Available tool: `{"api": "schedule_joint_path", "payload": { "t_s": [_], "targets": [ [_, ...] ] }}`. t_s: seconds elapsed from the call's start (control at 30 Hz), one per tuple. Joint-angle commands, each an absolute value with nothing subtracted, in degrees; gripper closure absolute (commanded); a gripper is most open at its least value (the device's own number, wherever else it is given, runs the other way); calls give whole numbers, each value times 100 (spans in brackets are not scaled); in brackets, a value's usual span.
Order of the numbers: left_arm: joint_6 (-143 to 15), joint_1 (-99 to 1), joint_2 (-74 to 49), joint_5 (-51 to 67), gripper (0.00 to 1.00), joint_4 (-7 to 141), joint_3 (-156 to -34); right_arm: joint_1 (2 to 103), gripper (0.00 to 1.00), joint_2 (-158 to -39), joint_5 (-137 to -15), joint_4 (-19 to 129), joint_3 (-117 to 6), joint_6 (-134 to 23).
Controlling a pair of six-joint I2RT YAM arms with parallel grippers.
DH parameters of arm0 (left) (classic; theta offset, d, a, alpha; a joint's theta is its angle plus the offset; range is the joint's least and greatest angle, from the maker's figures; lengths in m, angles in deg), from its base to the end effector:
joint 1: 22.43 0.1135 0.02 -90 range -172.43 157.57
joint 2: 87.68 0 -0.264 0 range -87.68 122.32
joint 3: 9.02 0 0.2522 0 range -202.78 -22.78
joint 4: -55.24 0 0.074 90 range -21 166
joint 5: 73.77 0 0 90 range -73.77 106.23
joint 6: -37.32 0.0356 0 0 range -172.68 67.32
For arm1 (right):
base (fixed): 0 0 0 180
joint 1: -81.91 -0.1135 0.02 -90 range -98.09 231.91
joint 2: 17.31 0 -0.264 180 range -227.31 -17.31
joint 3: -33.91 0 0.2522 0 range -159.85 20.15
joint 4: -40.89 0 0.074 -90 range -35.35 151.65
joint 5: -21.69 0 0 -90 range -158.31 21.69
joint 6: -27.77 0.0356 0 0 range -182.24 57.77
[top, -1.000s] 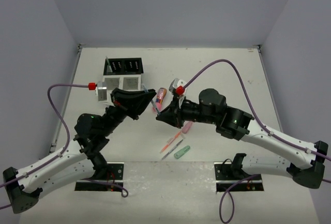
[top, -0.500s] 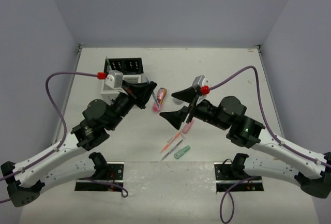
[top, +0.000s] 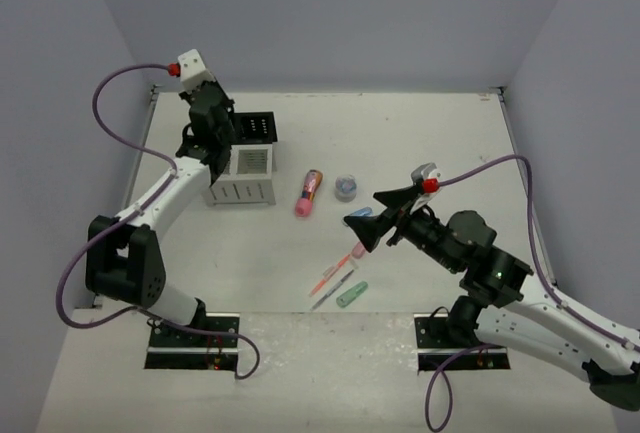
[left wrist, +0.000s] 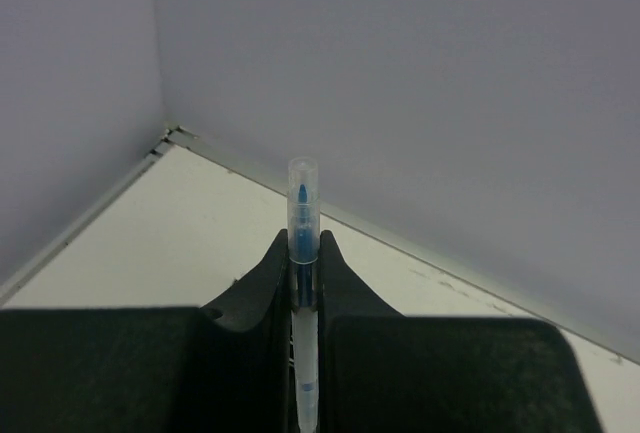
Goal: Sort the stationery into containers
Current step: Place the pen in the storage box.
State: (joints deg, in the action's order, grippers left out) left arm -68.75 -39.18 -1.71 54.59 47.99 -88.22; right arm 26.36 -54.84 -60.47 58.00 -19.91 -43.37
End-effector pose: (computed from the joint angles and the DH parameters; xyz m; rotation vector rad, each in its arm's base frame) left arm 0.3452 -0.0808 0.3480 -0.5091 1.4795 0.0720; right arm 0.0956 0.1308 0.3435 -0.4150 1.6068 0.8966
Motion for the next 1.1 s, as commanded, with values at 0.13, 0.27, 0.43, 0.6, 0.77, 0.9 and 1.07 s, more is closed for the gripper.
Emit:
{"api": "schedule_joint_path", "payload": {
  "t_s": [0.13,0.27,0.43,0.6,0.77,0.9,1.07],
  "targets": [
    [-6202,-3196,867,5278,100,3009,-9124,2637,1,-4964,-6151,5916,-1670,-4109],
    [-6372,-3122,1211,4934,100,2755,-8942,2637,1,-4922,-6353,5948,-1700,-4172],
    [-6629,-3105,1556,4903,100,2497,-8695,2637,1,-4939,-6400,5905,-1667,-4202],
    [-7025,-3087,1682,5042,76,3159,-8703,2637,1,-4966,-6321,5904,-1632,-4193],
    [-7421,-3129,1275,5138,13,4458,-9012,2637,1,-5244,-5986,5931,-1721,-4125],
    [-7863,-3175,540,5431,0,5674,-9439,2650,1,-5630,-5424,6070,-1923,-3881],
    [-8203,-3303,-521,4846,0,7635,-10283,2733,1,-6169,-4671,6562,-2317,-3193]
  ]
}}
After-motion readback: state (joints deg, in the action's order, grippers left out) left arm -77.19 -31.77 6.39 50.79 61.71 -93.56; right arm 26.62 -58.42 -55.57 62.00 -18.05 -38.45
